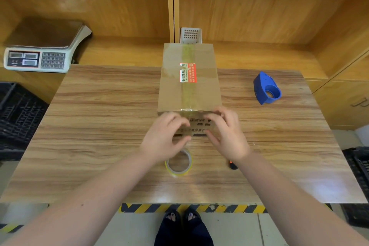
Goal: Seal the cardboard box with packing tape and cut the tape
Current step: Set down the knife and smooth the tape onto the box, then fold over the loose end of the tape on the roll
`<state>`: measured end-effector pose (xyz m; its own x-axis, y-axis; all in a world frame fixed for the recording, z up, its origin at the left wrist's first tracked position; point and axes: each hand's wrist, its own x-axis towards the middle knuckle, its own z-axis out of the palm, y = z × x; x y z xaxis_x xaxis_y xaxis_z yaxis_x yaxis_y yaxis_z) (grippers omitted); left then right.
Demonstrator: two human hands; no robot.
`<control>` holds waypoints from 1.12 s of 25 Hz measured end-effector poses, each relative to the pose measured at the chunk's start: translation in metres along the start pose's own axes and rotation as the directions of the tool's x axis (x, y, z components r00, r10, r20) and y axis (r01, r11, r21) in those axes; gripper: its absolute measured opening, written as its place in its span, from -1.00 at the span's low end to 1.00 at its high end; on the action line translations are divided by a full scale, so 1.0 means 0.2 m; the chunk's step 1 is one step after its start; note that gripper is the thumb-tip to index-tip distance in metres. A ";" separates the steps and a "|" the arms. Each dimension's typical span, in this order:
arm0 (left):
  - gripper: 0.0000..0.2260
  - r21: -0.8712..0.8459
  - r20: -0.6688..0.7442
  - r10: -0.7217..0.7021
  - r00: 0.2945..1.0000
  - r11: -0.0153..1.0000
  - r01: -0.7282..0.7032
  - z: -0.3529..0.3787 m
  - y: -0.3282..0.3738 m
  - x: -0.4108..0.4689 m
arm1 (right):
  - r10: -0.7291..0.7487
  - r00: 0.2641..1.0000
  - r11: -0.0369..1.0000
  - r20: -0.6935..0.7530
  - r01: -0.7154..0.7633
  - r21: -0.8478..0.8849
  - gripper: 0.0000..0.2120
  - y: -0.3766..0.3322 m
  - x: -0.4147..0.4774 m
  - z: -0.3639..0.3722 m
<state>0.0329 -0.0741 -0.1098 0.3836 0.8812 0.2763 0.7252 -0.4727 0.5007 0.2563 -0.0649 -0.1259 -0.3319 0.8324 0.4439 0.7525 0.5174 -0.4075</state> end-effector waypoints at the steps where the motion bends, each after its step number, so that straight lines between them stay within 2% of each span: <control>1: -0.70 -0.015 0.078 -0.023 0.997 1.000 0.025 0.04 0.00 -0.06 | 0.057 0.998 0.997 0.011 -0.058 0.053 -0.63 0.00 -0.09 0.02; 3: -0.67 0.007 0.300 -0.129 0.945 0.991 0.133 0.15 -0.02 -0.18 | 0.258 0.946 0.947 0.195 -0.287 0.141 -0.66 0.00 -0.24 0.10; 5: -0.63 0.084 0.443 -0.241 0.863 0.970 0.227 0.27 -0.04 -0.26 | 0.418 0.793 0.846 0.444 -0.518 0.129 -0.61 0.00 -0.35 0.22; 7: -0.60 0.183 0.491 -0.307 0.815 0.951 0.248 0.38 -0.06 -0.30 | 0.463 0.696 0.795 0.549 -0.600 0.090 -0.50 0.00 -0.40 0.34; 10: -0.59 0.312 0.474 -0.319 0.821 0.933 0.182 0.49 -0.08 -0.33 | 0.484 0.618 0.719 0.619 -0.685 0.121 -0.34 -0.01 -0.41 0.47; 13: -0.69 0.306 0.403 -0.337 0.851 0.926 0.221 0.53 -0.07 -0.33 | 0.489 0.646 0.683 0.587 -0.702 0.203 -0.37 -0.01 -0.41 0.52; 15: -0.72 0.231 0.330 -0.369 0.869 0.924 0.305 0.54 -0.08 -0.32 | 0.487 0.672 0.628 0.559 -0.713 0.311 -0.50 -0.01 -0.40 0.50; 18: -0.67 0.071 0.250 -0.439 0.863 0.897 0.436 0.52 -0.07 -0.30 | 0.513 0.674 0.567 0.531 -0.731 0.380 -0.59 -0.02 -0.36 0.46; 20: -0.72 -0.096 0.227 -0.503 0.834 0.840 0.533 0.49 -0.04 -0.28 | 0.523 0.696 0.579 0.492 -0.714 0.394 -0.61 -0.03 -0.32 0.43; 24: -0.86 -0.412 0.224 -0.621 0.751 0.638 0.651 0.41 0.01 -0.26 | 0.468 0.794 0.665 0.388 -0.606 0.437 -0.66 -0.07 -0.26 0.36; 26: -0.88 -0.502 0.241 -0.639 0.731 0.563 0.657 0.37 0.04 -0.25 | 0.434 0.834 0.696 0.342 -0.551 0.460 -0.68 -0.09 -0.23 0.32; 28: -0.91 -0.539 0.244 -0.635 0.733 0.539 0.647 0.31 0.06 -0.25 | 0.414 0.853 0.718 0.319 -0.521 0.462 -0.72 -0.10 -0.20 0.29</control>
<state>0.0590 -0.1234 -0.1686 -0.0404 0.9479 -0.3159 0.3306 0.3110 0.8910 0.2214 -0.0975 -0.1819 -0.1531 0.9872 -0.0446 0.4502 0.0295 -0.8924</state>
